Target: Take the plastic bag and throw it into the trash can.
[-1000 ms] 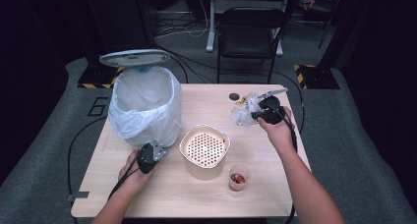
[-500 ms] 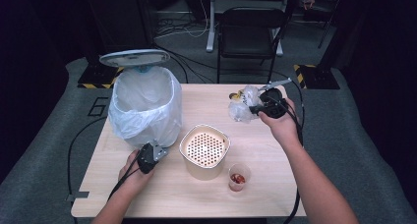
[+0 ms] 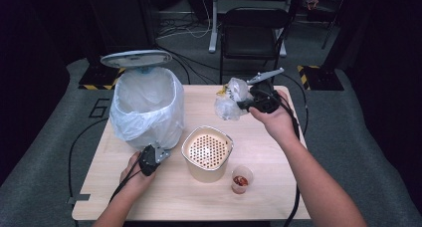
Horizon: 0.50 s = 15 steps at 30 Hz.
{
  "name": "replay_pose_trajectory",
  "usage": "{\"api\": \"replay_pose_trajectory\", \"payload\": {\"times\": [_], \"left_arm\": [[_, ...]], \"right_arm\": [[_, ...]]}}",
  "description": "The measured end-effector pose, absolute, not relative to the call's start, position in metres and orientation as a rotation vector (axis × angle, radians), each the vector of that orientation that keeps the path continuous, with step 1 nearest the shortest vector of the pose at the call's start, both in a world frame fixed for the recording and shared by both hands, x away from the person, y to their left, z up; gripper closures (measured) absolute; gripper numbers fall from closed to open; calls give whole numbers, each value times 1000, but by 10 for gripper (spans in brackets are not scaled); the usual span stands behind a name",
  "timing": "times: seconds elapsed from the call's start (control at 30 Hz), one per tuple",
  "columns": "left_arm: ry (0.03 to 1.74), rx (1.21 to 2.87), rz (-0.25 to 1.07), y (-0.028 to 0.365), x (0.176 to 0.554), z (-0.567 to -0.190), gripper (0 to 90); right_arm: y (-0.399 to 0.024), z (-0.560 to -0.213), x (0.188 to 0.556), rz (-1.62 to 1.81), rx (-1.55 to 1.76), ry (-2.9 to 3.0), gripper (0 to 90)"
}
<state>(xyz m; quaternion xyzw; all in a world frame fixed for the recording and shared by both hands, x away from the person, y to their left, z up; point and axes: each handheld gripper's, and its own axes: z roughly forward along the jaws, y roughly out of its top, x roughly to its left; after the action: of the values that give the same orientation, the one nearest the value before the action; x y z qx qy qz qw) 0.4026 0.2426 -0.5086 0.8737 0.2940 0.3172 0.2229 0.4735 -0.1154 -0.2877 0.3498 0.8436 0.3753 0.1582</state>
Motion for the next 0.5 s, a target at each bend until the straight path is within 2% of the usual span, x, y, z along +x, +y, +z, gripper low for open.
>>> {"api": "replay_pose_trajectory", "payload": {"times": [0.5], "left_arm": [[792, 2421, 878, 243, 404, -508, 900]], "right_arm": [[-70, -265, 467, 1151, 878, 2481, 835]]}}
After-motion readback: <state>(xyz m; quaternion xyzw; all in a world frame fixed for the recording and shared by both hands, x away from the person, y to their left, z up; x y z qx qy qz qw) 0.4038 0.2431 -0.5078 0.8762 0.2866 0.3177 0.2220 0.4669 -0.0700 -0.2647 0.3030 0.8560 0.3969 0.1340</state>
